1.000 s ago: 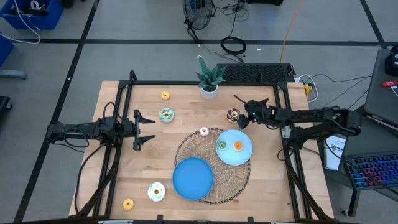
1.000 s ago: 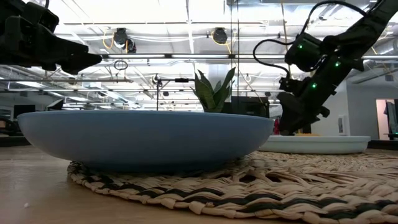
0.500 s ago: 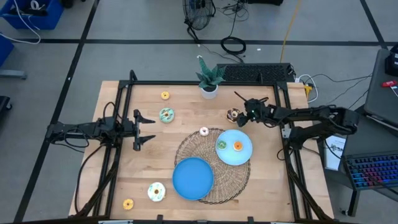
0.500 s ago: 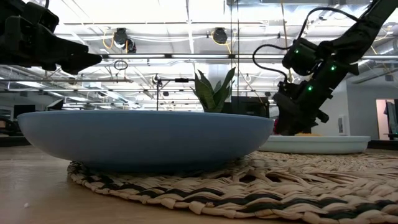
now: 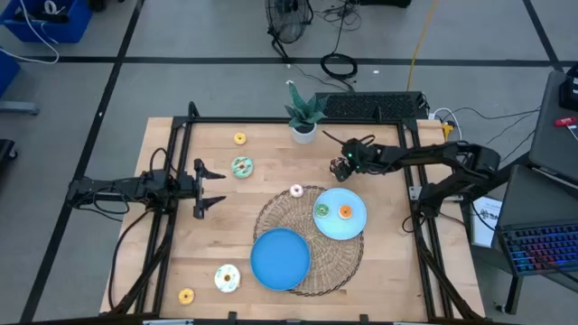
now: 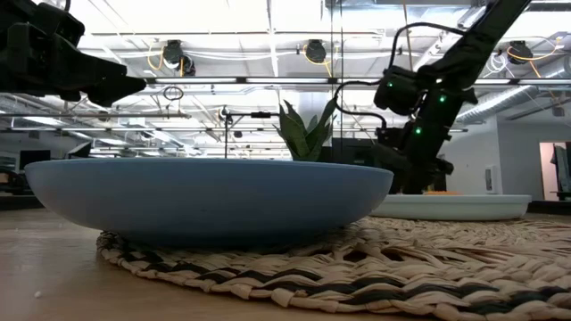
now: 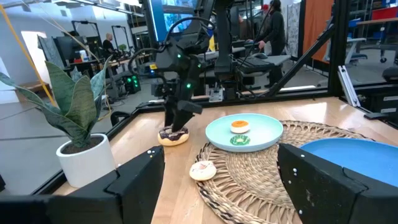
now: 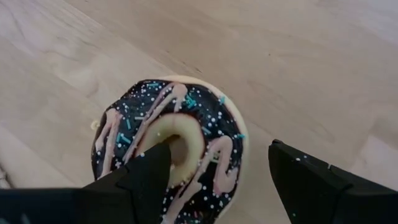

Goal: Pick & Place donuts
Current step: Put the large black donut on the blue plate

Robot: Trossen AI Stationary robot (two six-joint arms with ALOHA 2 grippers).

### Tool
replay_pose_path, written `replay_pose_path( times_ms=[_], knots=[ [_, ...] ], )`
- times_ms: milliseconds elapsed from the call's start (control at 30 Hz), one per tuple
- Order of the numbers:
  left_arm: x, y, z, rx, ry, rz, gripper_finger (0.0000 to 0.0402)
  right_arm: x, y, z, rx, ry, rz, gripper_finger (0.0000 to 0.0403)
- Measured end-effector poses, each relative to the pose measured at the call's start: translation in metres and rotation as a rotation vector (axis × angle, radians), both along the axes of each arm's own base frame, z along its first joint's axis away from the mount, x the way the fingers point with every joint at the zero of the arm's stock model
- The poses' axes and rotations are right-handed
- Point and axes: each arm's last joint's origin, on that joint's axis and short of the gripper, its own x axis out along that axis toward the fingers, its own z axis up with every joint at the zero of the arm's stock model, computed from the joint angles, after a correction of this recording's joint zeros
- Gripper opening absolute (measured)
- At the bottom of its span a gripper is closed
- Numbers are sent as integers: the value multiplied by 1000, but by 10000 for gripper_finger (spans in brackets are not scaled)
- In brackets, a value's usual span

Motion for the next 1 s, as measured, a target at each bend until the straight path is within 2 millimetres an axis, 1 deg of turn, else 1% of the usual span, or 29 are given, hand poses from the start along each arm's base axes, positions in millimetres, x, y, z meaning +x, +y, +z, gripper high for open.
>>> replay_pose_path(
  times_ms=[1000],
  knots=[
    [0,0,0,0,0,0,306,0,-1,1,-21,-2,13,251]
  ],
)
